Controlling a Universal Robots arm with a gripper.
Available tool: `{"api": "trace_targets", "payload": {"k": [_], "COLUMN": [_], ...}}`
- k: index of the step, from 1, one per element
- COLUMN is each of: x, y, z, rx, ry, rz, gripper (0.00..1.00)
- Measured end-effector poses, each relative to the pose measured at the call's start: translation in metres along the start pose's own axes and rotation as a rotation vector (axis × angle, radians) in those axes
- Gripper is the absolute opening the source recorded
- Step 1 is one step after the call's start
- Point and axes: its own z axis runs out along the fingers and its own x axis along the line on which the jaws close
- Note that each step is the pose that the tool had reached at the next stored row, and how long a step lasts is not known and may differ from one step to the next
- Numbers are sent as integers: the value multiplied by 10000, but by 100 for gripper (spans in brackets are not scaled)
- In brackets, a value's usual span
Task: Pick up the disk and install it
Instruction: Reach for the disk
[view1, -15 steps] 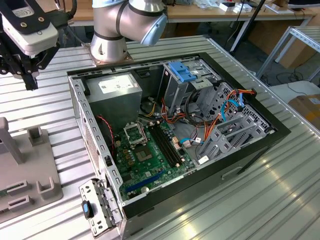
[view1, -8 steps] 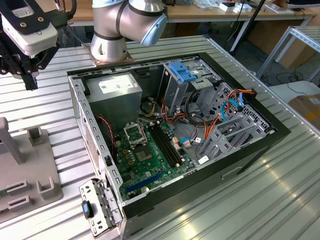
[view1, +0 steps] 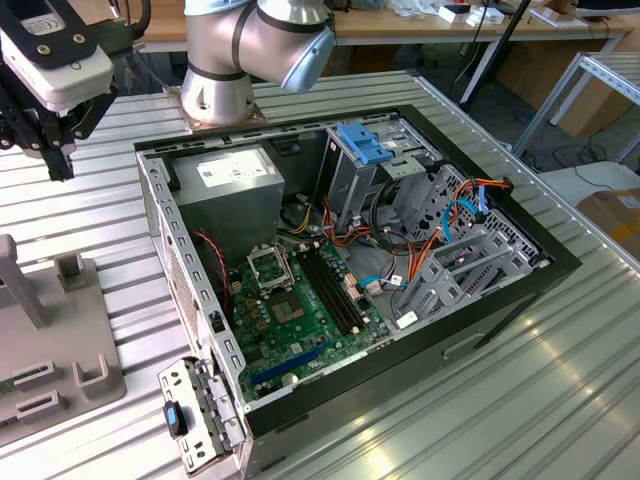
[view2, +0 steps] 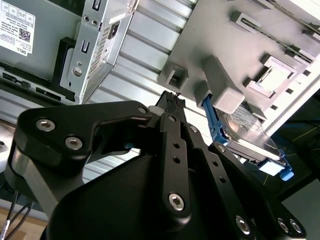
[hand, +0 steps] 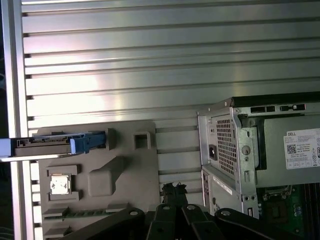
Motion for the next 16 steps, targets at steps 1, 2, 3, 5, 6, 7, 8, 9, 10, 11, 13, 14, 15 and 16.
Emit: {"api": "trace_targets", "payload": {"k": [1, 2, 3, 5, 6, 7, 8, 9, 10, 11, 13, 14, 15, 16], "x": [46, 70, 87, 161, 200, 233, 282, 317, 379, 416, 444, 455, 458, 458], "y": [-4, -6, -8, -15, -18, -21, -25, -27, -32, -35, -37, -38, -38, -38], "z": [-2, -2, -2, -4, -6, -7, -8, -9, -11, -11, -13, -13, -13, -13], "rx": [1, 0, -1, -1, -1, -1, -1, -1, -1, -2, -1, -1, 0, -1], "ry": [1, 1, 0, 1, 0, 1, 1, 0, 0, -1, 0, 0, 1, 1], "rz": [-2, -2, -2, -2, -1, -2, -2, -2, -3, -1, -1, -2, -3, -4], "gripper": [11, 11, 11, 11, 11, 11, 11, 11, 11, 11, 11, 11, 11, 11]}}
